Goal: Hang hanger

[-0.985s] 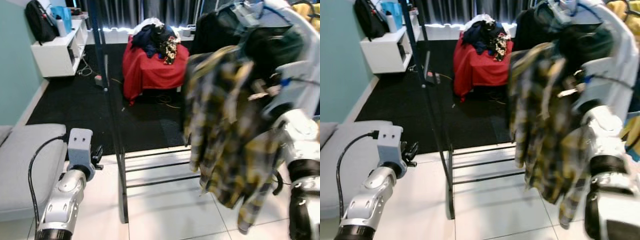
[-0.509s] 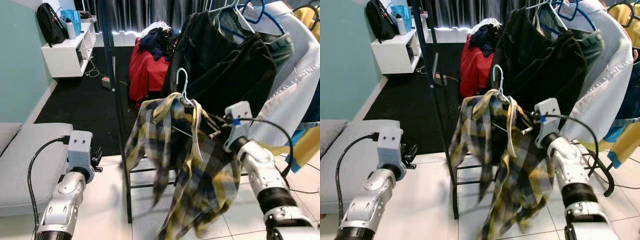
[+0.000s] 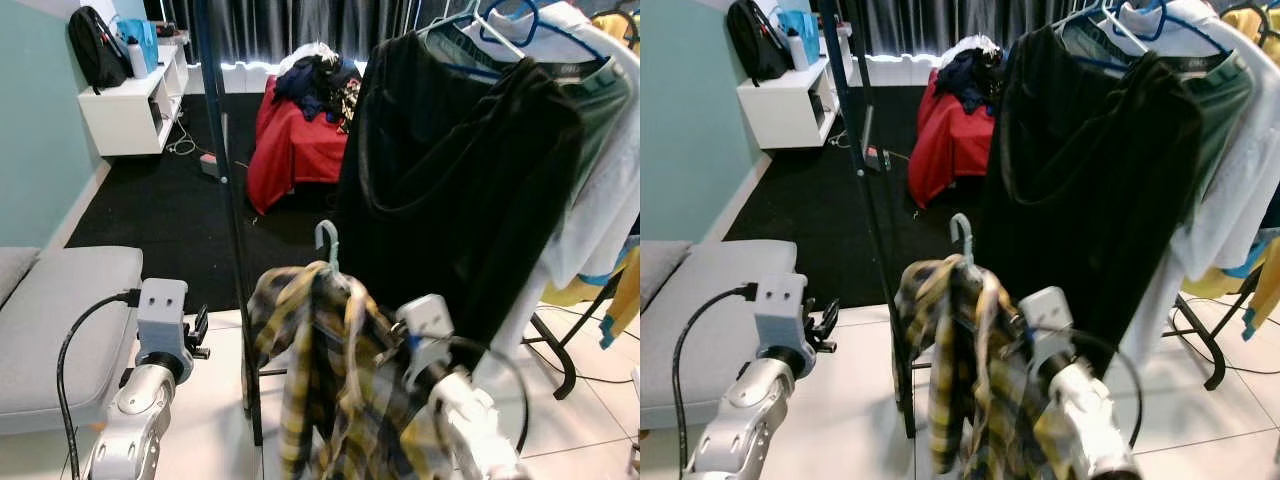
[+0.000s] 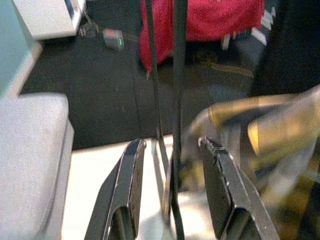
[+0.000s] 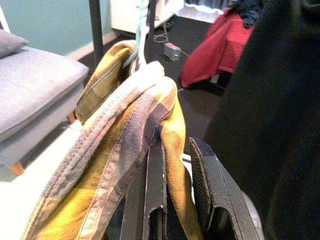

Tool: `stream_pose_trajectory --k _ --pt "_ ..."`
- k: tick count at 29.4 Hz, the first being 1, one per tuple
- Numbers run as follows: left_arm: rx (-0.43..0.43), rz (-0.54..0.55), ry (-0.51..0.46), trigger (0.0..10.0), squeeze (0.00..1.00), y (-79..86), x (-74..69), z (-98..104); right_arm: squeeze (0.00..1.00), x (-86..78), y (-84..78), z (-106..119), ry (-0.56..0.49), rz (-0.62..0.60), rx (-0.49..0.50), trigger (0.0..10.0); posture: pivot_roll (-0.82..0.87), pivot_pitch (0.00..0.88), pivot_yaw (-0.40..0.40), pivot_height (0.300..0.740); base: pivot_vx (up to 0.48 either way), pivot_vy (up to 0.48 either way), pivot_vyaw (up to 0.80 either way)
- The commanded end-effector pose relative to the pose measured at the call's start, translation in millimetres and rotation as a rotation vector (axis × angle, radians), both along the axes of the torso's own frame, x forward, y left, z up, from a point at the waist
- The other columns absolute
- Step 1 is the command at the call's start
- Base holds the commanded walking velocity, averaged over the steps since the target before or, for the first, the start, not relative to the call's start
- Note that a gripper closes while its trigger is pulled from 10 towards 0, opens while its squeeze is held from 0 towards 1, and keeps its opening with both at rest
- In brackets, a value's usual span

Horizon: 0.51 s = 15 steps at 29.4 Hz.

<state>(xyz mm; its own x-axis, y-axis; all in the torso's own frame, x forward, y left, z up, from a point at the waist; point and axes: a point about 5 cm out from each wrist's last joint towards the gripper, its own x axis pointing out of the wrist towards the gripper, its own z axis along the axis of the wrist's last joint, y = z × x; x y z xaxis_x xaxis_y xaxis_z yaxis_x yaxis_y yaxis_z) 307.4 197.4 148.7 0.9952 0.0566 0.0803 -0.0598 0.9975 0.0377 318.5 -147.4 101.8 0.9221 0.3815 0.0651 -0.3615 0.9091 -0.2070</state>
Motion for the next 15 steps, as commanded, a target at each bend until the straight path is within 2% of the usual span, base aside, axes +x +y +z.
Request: stream_pose_trajectory --k 1,5,10,13,15 --pt "-0.018 0.008 0.015 10.0 0.0 0.9 -3.1 -5.6 0.0 2.9 -0.7 18.8 -0.101 -0.01 0.007 10.0 0.04 0.158 -0.032 0.74 0.0 0.0 0.0" --pt "-0.001 0.033 0.037 10.0 0.0 3.6 -14.0 -12.4 0.0 -6.9 4.1 11.8 -0.133 -0.082 -0.072 10.0 0.04 0.167 -0.043 0.74 0.0 0.0 0.0" --pt "0.005 0.027 0.037 10.0 0.0 1.2 -17.8 -14.7 0.0 -11.6 4.1 11.6 -0.167 -0.118 -0.105 10.0 0.04 0.169 -0.045 0.74 0.0 0.0 0.0" --pt "0.005 0.01 0.037 10.0 0.0 -3.0 -19.0 -15.0 0.0 -17.4 7.7 6.1 -0.198 -0.132 -0.216 10.0 0.04 0.169 -0.044 0.74 0.0 0.0 0.0" --pt "0.017 -0.004 0.031 10.0 0.0 -5.0 -18.8 -14.2 0.0 -18.7 7.8 3.2 -0.193 -0.149 -0.245 10.0 0.04 0.174 -0.048 0.74 0.0 0.0 0.0"
